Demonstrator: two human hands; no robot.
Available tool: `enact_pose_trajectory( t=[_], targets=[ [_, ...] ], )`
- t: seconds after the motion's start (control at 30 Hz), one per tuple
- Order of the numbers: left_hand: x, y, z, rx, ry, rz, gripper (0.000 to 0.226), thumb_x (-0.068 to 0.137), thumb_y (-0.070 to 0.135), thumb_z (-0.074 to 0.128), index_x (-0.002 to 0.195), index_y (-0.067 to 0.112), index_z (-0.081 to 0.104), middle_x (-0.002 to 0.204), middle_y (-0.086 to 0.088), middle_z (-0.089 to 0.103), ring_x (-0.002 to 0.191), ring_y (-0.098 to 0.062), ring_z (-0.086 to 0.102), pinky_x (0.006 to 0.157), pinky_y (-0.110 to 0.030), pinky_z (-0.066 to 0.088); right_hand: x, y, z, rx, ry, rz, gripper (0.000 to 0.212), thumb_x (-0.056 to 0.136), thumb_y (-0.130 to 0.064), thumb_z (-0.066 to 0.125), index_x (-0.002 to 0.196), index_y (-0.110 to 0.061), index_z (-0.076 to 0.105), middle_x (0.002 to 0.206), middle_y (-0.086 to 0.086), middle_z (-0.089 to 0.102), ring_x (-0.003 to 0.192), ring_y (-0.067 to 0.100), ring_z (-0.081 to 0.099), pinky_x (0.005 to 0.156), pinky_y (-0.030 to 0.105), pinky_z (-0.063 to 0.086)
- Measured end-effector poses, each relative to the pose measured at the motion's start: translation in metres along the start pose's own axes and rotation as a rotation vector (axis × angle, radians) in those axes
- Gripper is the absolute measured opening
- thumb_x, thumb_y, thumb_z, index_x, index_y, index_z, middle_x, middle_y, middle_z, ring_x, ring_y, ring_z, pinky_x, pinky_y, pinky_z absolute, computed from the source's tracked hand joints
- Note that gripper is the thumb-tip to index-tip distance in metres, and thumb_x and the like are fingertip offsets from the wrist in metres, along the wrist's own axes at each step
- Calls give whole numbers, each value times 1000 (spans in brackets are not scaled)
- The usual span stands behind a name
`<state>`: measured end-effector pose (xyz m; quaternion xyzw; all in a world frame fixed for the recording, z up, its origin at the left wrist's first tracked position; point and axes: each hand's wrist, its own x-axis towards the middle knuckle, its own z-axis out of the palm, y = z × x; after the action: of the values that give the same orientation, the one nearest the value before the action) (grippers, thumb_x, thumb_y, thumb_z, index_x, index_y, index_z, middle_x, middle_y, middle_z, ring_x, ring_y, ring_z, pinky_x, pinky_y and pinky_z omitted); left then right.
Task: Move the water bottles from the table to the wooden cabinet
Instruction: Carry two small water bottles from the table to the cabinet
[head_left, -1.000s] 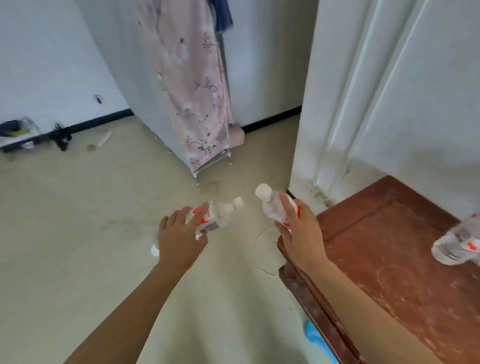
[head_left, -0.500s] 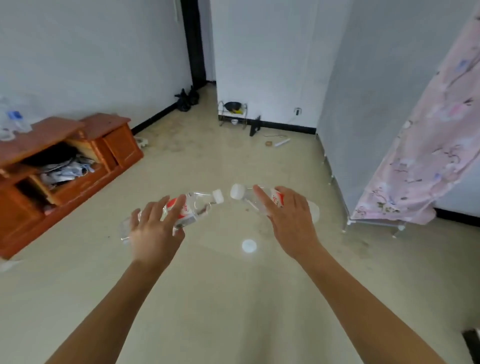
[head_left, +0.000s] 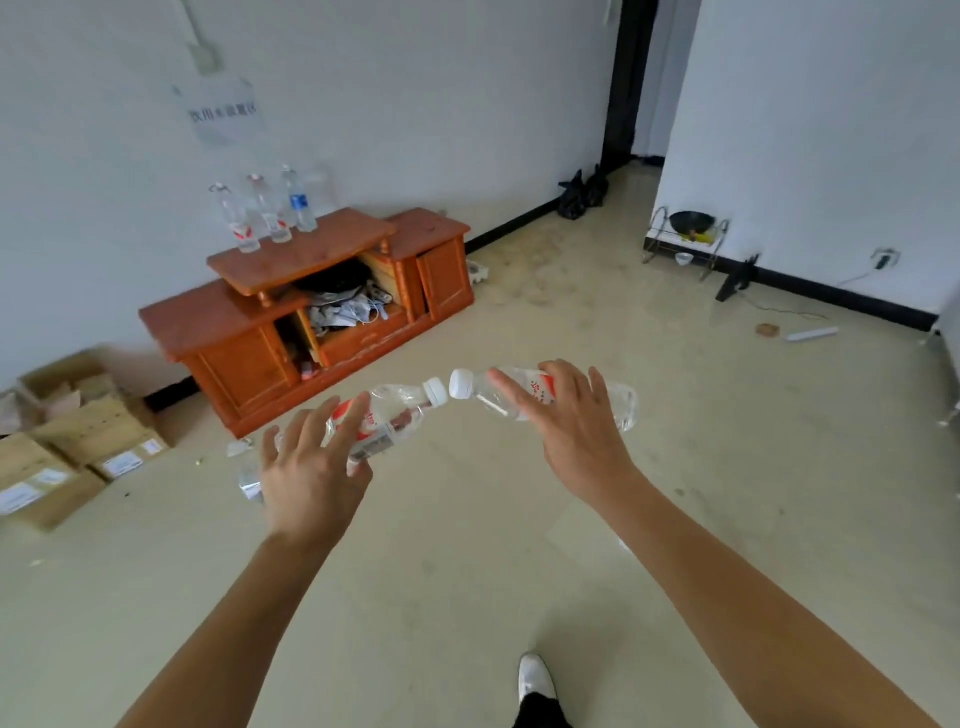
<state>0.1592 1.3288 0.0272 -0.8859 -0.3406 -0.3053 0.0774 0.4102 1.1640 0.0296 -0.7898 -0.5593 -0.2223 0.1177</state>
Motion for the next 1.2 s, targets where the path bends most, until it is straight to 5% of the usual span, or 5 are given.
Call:
enact_pose_trajectory(
  t=[0.63,0.87,1.2],
  targets=[
    [302,-216,190,256,-210,-292,87,62,21,93,140,25,55,129,-11,64,116,-39,61,94,-65,45,454,-18,229,162,-43,-381,115,69,13,70,160,-40,22,127,22,51,115,37,53,96,57,45],
    [439,-332,263,210,-224,-304,88,58,23,96,137,24,57,125,-12,66,112,-38,63,90,-65,50,612,-49,299,133,-26,-384,114,72,6,78,160,-39,22,127,20,52,114,35,53,95,57,47],
    [606,-438,400,228,-344,-292,84,72,31,86,147,31,48,139,-6,60,125,-33,56,103,-60,45,795,-28,432,151,-102,-257,101,79,-1,76,159,-39,27,129,18,52,116,35,53,95,56,48]
  ],
)
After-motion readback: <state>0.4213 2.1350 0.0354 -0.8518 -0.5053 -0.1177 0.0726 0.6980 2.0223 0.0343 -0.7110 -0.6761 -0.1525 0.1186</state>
